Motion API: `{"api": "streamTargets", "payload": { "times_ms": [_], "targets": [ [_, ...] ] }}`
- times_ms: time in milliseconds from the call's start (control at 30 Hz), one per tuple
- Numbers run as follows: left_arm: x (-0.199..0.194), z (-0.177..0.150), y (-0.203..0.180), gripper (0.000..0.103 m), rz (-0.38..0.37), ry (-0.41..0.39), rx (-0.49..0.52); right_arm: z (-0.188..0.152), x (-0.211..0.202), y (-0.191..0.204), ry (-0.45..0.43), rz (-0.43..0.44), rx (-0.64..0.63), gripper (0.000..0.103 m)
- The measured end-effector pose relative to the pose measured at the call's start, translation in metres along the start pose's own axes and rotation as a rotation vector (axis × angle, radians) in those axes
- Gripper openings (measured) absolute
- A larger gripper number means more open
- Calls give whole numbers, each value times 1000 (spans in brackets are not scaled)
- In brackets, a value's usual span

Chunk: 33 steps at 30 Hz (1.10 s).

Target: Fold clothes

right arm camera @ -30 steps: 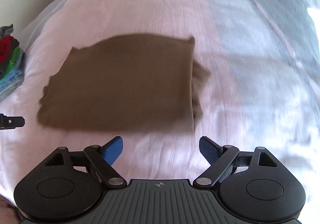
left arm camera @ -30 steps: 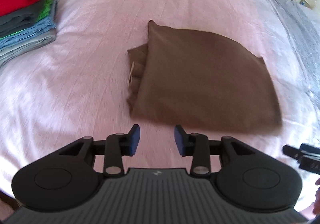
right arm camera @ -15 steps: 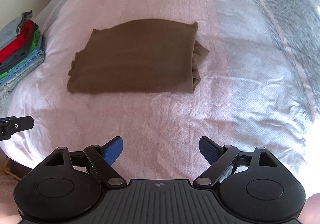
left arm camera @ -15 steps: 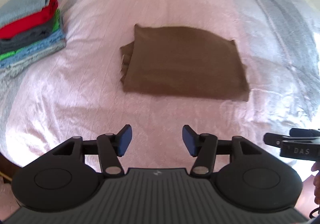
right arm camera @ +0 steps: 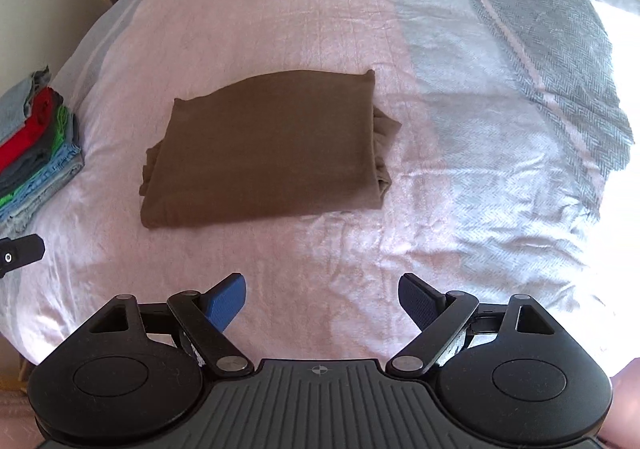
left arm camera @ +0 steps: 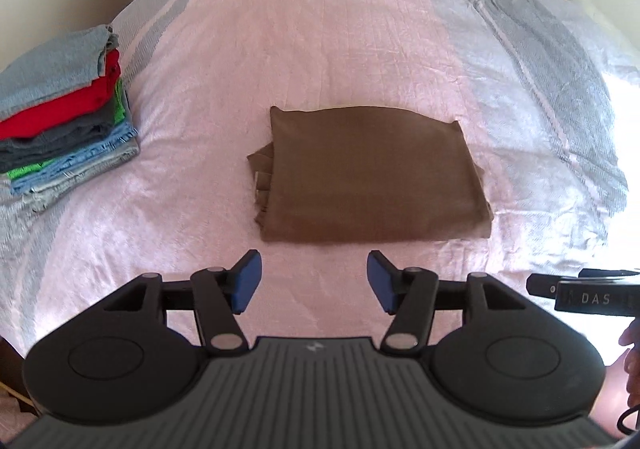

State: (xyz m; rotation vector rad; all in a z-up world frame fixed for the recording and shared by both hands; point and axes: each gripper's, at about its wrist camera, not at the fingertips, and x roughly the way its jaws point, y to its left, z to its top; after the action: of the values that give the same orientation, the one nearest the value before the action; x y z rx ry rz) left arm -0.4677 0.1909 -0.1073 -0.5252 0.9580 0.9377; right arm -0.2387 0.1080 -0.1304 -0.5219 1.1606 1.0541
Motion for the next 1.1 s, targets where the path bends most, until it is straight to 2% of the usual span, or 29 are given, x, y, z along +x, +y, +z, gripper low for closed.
{"api": "streamTargets", "payload": {
  "times_ms": [567, 867, 1100],
  "targets": [
    [6, -6, 63, 56, -63, 68, 141, -36, 5, 73, 31, -43, 100, 86],
    [16, -17, 88, 56, -79, 117, 155, -51, 7, 101, 50, -75, 83, 86],
    [20, -17, 92, 57, -86, 136, 149, -47, 8, 110, 53, -89, 45, 86]
  ]
}}
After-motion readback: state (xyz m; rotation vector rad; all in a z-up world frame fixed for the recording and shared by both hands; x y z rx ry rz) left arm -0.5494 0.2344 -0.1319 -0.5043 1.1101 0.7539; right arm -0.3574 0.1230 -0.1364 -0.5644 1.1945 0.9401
